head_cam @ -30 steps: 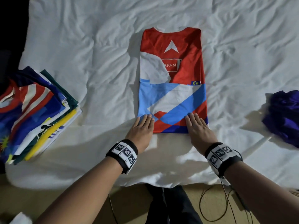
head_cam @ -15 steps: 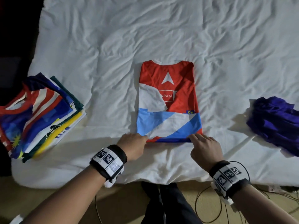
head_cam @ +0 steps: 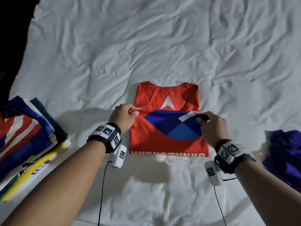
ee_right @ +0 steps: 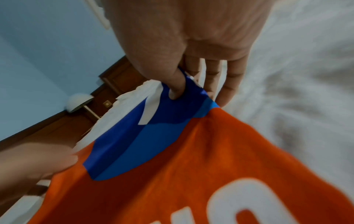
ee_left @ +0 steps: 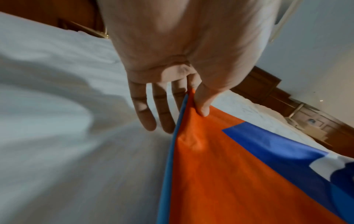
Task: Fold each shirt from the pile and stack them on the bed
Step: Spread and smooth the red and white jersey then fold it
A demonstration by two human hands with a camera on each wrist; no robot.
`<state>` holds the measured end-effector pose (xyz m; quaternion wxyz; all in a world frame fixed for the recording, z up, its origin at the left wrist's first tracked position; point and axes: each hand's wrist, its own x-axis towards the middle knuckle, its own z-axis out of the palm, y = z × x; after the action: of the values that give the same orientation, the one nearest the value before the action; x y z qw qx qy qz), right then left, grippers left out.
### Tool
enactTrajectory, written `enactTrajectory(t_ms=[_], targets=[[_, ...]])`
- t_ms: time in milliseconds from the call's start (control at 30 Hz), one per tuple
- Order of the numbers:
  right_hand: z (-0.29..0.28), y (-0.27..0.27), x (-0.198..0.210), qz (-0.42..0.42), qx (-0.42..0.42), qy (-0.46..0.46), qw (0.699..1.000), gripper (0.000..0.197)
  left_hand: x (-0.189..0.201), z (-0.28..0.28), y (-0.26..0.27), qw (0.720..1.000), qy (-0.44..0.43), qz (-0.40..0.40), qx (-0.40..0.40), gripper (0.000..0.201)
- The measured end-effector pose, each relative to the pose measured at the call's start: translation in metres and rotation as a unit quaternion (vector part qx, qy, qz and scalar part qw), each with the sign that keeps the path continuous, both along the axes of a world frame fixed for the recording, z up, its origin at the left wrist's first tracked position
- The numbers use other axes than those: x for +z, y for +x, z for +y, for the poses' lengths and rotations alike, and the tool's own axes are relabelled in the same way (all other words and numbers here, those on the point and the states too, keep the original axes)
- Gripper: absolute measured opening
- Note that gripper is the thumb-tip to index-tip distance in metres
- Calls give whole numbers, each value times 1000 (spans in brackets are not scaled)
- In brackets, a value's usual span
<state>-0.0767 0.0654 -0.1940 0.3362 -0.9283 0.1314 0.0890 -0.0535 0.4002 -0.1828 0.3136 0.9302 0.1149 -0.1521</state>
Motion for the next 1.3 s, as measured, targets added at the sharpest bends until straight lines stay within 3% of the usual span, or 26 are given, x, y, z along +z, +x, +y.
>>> enactTrajectory(t_ms=[333, 533, 967, 1033, 1133, 1200, 1300], targets=[[-4, 78, -31, 22, -56, 25, 998, 13, -51, -4, 57, 990, -39, -74, 114, 19], [-1, 109, -38, 31, -125, 62, 990, 12, -56, -5, 84, 987, -20, -109, 112, 22], [6, 133, -44, 19, -131, 54, 990, 16, -61, -8, 103, 986, -11, -116, 119, 27], [7, 129, -42, 0, -104, 4, 995, 30, -54, -14, 100, 986, 39, -124, 105, 32], [29, 104, -31, -59, 0, -120, 991, 67, -40, -47, 78, 980, 156, -123, 21, 60], [59, 77, -30, -84, 119, -156, 977, 69, -43, -79, 51, 971, 175, -132, -98, 66], [83, 41, -56, -48, 268, -202, 941, 64, -75, -92, 19, 945, 208, -105, -231, 69]])
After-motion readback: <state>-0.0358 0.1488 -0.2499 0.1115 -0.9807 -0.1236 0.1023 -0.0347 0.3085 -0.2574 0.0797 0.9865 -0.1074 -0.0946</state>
